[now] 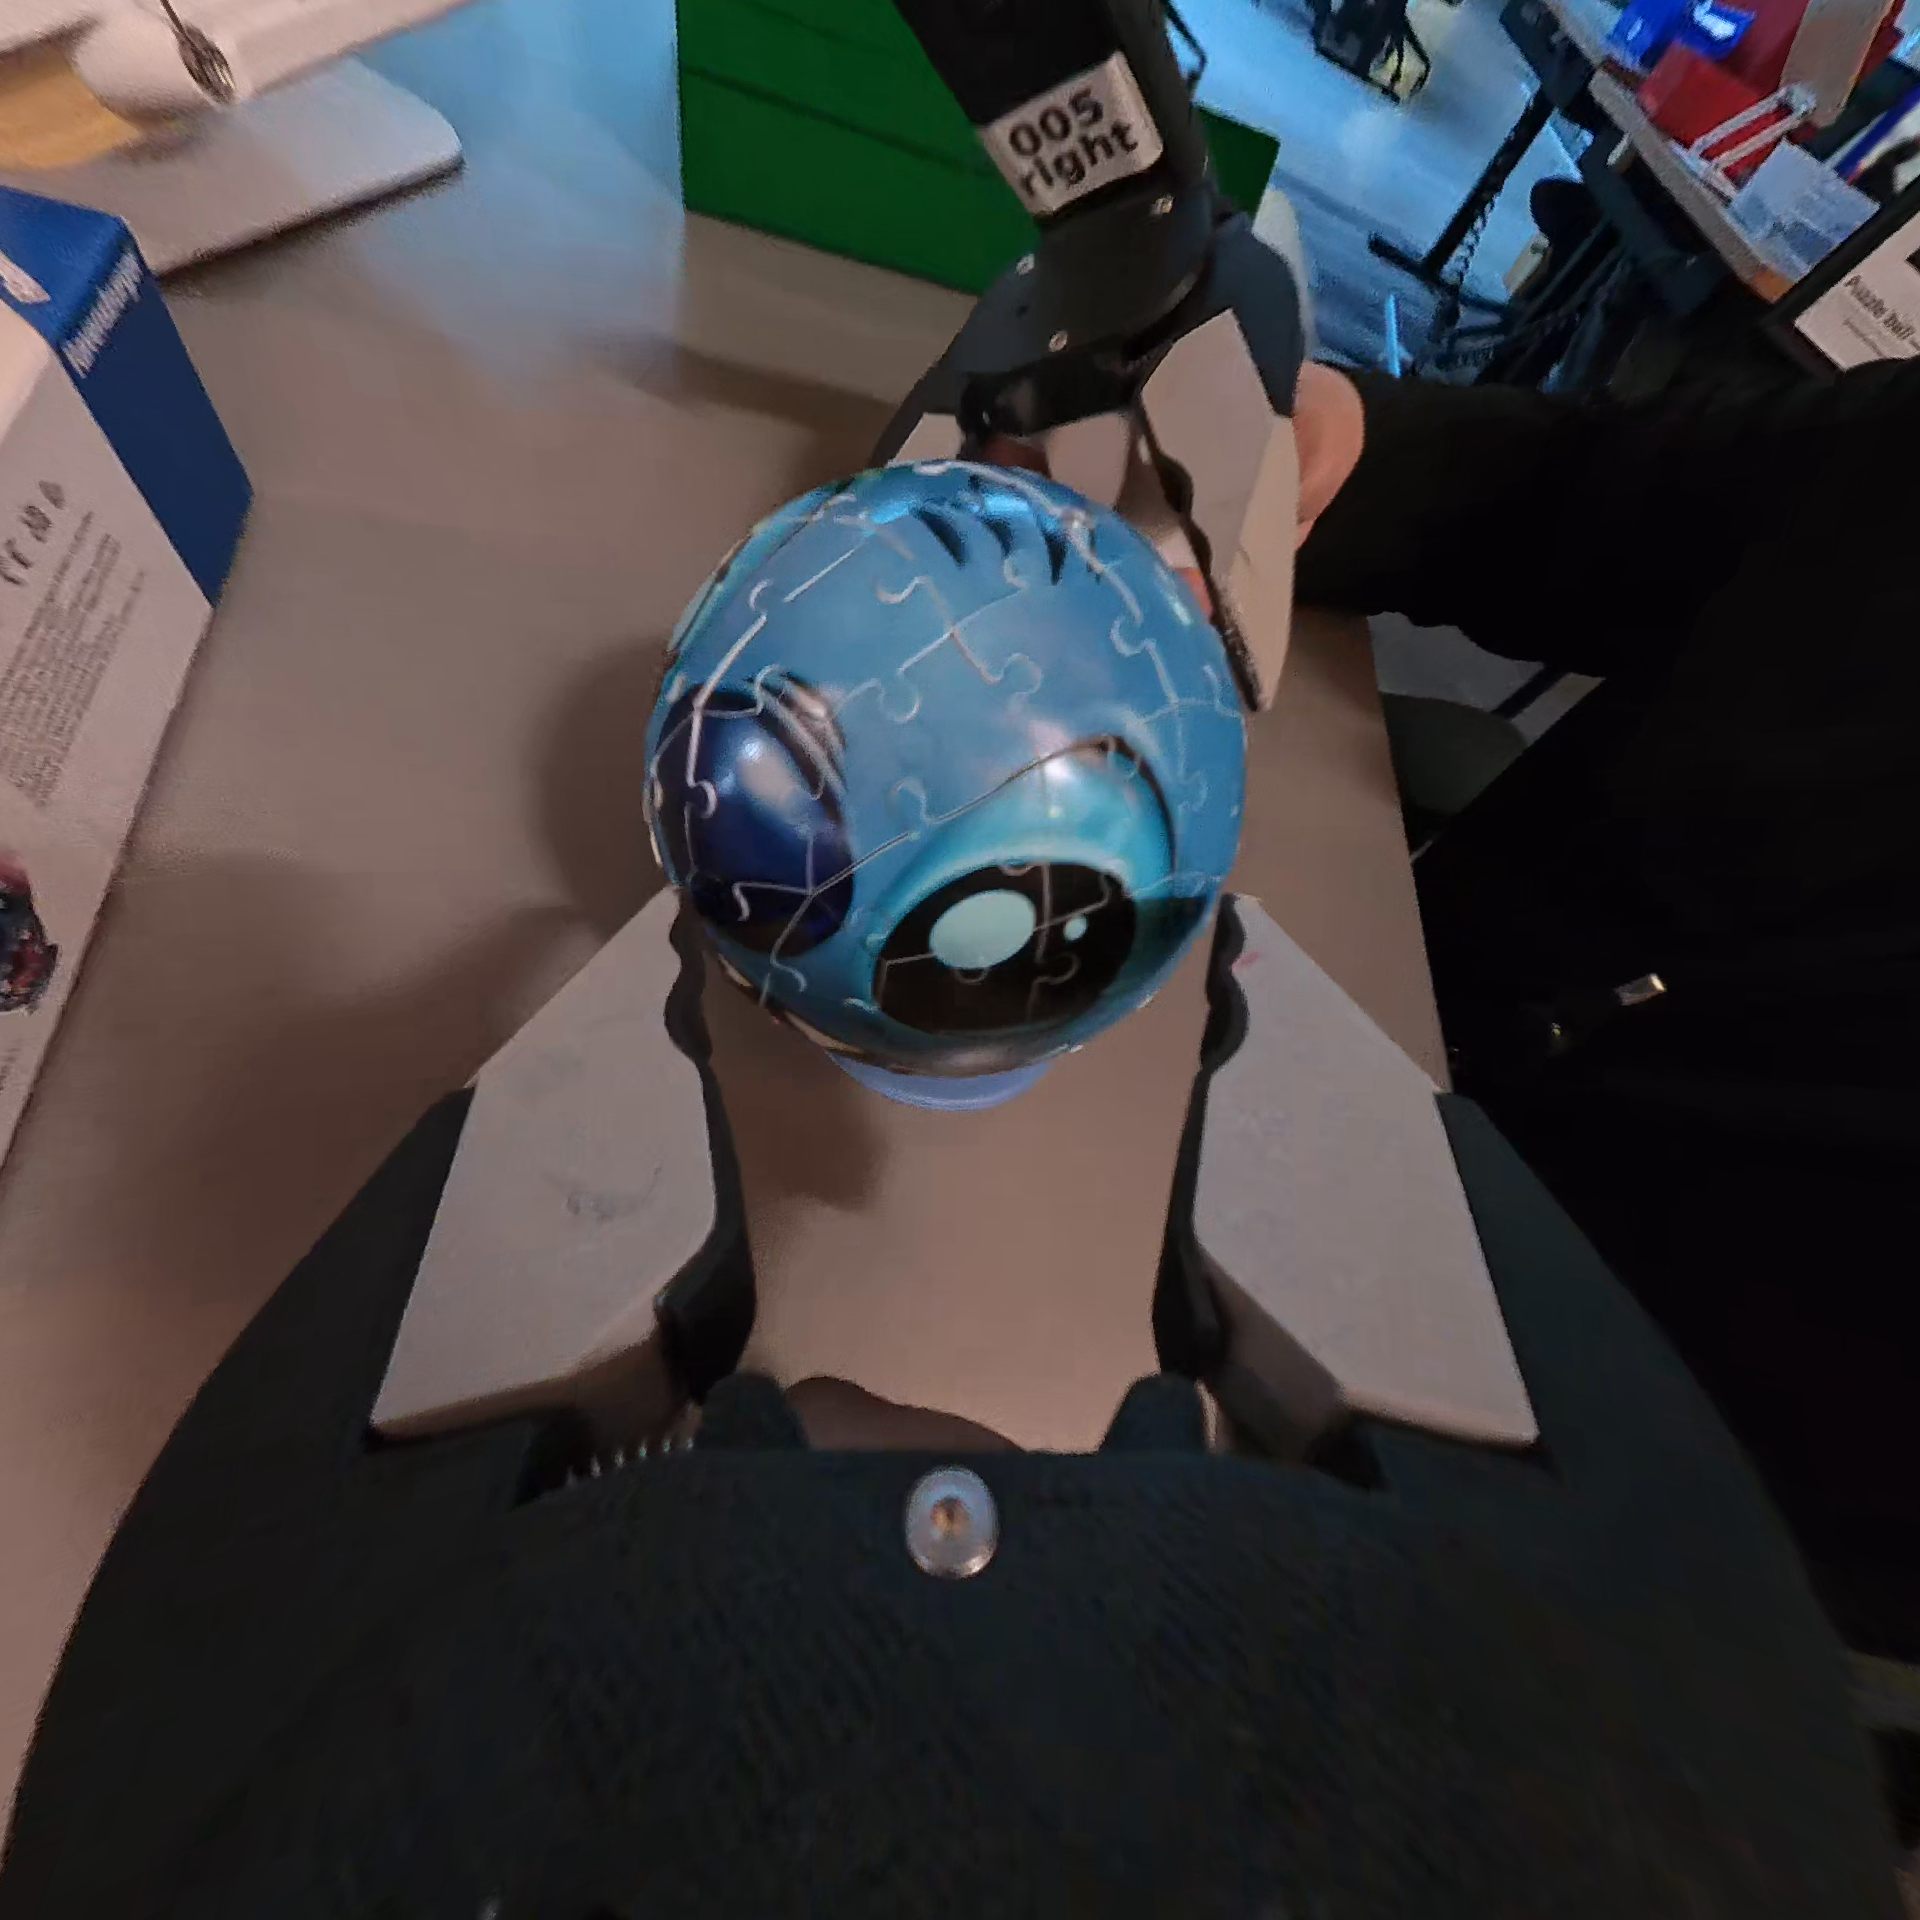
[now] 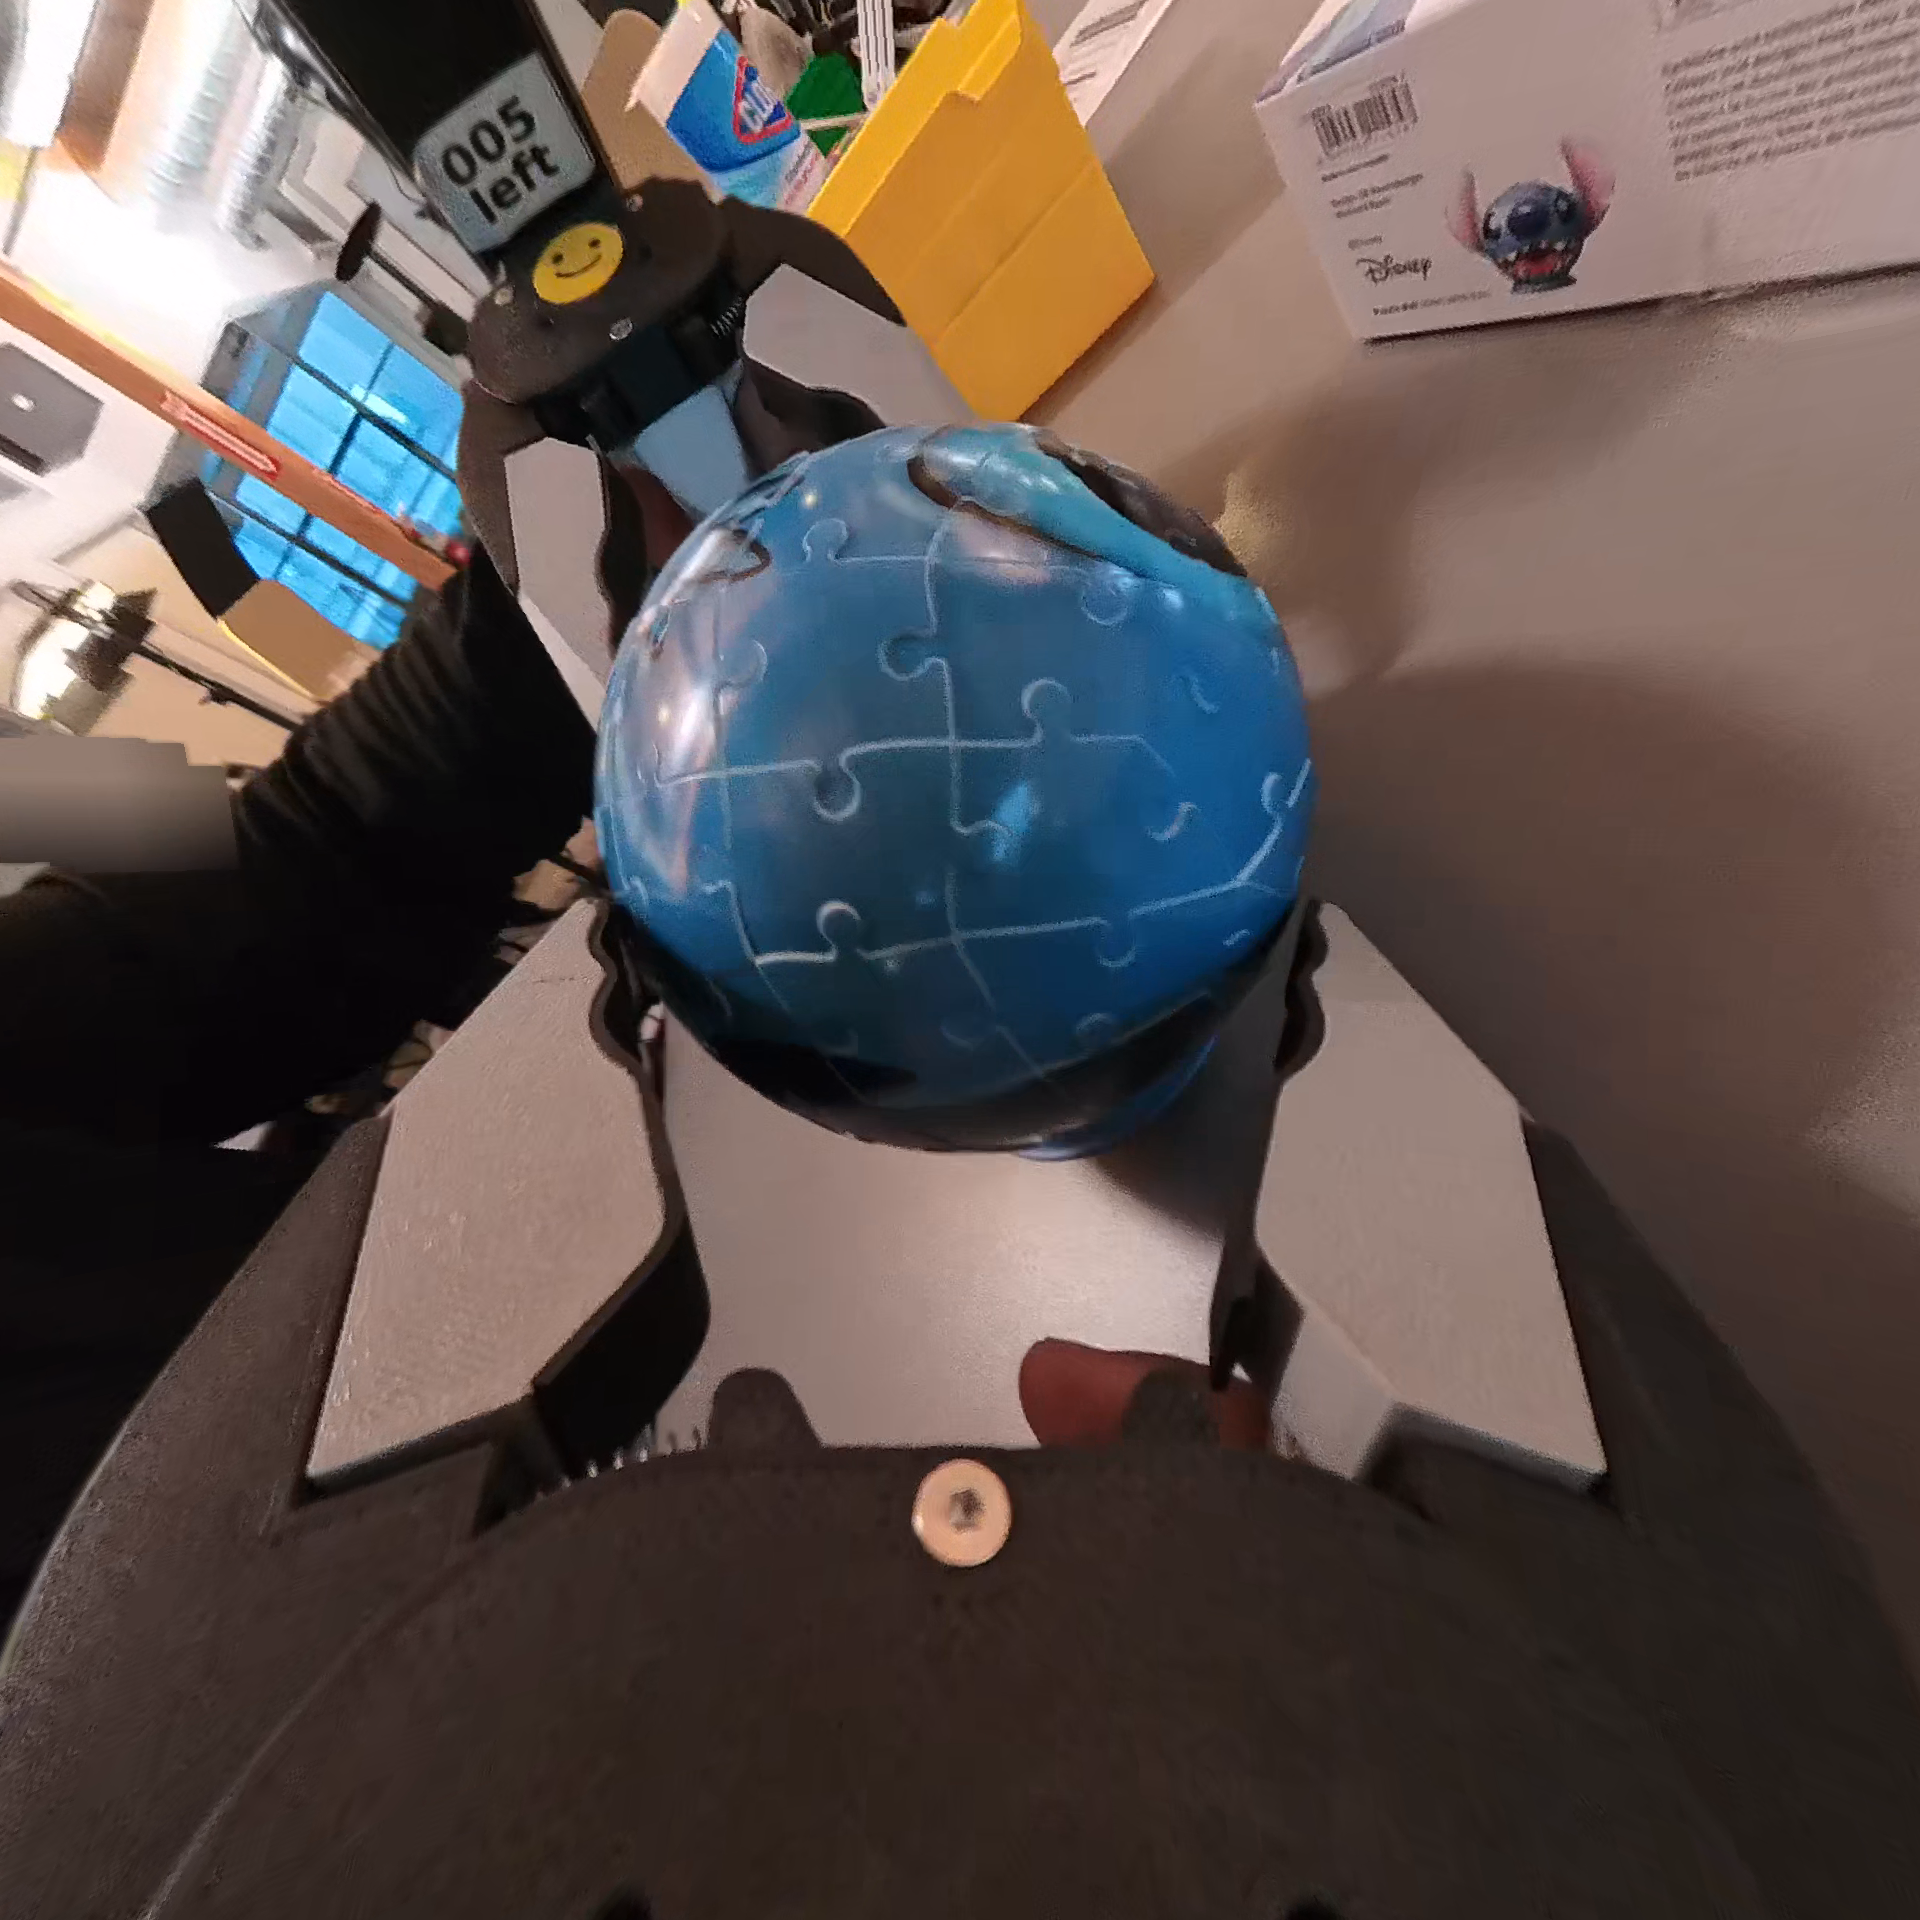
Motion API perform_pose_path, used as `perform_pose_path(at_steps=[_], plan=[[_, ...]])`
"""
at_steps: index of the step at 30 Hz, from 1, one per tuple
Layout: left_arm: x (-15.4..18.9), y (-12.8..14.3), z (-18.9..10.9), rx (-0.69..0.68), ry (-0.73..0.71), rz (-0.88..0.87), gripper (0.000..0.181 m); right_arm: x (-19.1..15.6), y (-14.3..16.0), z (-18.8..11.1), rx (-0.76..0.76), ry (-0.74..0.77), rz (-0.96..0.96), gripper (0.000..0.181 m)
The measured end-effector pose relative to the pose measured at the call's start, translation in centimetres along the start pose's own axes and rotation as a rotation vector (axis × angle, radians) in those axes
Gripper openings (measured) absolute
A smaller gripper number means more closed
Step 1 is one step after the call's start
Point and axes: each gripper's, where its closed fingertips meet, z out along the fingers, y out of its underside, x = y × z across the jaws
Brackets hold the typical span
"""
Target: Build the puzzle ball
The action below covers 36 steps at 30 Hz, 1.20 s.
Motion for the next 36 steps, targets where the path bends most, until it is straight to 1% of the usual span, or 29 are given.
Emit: perform_pose_path(at_steps=[2,4,5,7,9,10,12,15,16,18,20,24,29,32,36], plan=[[-0.1,-0.1,-0.5,0.054,-0.055,0.056,0.098,0.3,0.7,-0.2,-0.019,0.026,-0.049,0.127],[0.3,0.5,-0.5,0.049,-0.110,0.174,0.107,1.2,1.4,-0.7,-0.041,0.084,-0.119,0.130],[0.7,0.8,-0.5,0.039,-0.128,0.245,0.107,1.5,1.6,-1.0,-0.041,0.119,-0.176,0.133],[0.8,1.4,-0.2,0.000,-0.198,0.373,0.106,1.7,1.5,-1.6,-0.025,0.192,-0.332,0.136],[0.1,2.0,0.3,-0.053,-0.290,0.491,0.106,0.9,1.0,-2.0,0.013,0.246,-0.501,0.141],[-0.3,2.0,0.7,-0.062,-0.325,0.539,0.107,0.5,0.6,-2.2,0.036,0.278,-0.574,0.140],[-0.6,1.9,1.5,-0.050,-0.353,0.603,0.106,0.0,0.1,-2.2,0.067,0.340,-0.706,0.139],[-1.2,1.6,2.1,0.005,-0.354,0.627,0.102,1.0,0.2,-1.3,0.033,0.421,-0.820,0.138],[-1.5,1.5,2.1,0.021,-0.357,0.625,0.100,1.3,0.4,-0.8,0.016,0.428,-0.836,0.133],[-2.0,1.7,2.2,0.019,-0.360,0.621,0.097,2.0,0.3,-0.5,0.000,0.459,-0.858,0.130],[-2.2,1.7,2.3,0.042,-0.365,0.615,0.098,2.3,-0.2,-0.5,0.009,0.473,-0.872,0.122],[-2.9,1.7,2.4,0.070,-0.397,0.588,0.101,2.3,-0.9,-0.2,0.030,0.455,-0.857,0.122],[-3.3,0.5,2.0,0.121,-0.445,0.576,0.102,2.0,-2.7,-0.3,0.072,0.401,-0.810,0.123],[-3.8,0.0,1.8,0.127,-0.475,0.553,0.102,2.6,-3.4,0.0,0.035,0.351,-0.749,0.124],[-4.6,0.5,1.8,0.115,-0.446,0.431,0.102,3.6,-3.5,0.6,-0.004,0.274,-0.620,0.124]])
